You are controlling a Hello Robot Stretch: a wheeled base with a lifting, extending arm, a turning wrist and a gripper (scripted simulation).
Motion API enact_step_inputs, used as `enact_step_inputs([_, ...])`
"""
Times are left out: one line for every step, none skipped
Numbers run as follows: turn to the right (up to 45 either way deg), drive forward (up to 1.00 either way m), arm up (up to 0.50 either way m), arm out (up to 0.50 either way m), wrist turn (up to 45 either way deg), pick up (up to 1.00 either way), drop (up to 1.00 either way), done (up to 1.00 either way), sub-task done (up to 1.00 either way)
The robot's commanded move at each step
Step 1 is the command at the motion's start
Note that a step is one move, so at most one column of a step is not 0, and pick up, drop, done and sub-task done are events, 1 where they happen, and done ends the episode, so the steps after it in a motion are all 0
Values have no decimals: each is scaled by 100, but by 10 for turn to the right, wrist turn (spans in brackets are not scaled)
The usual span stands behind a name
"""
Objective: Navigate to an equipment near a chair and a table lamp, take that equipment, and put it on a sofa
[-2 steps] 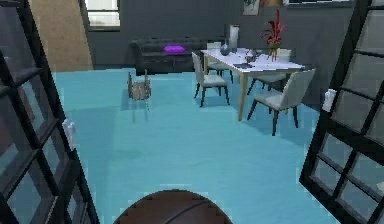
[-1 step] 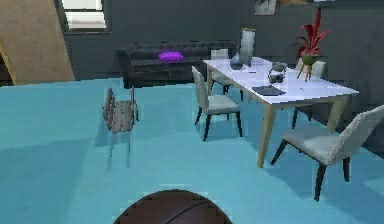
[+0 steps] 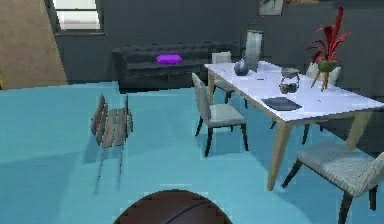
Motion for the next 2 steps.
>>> enact_step_inputs([-450,0,0,0,0,0,0,0,0])
enact_step_inputs([-30,0,0,0,0,0,0,0,0])
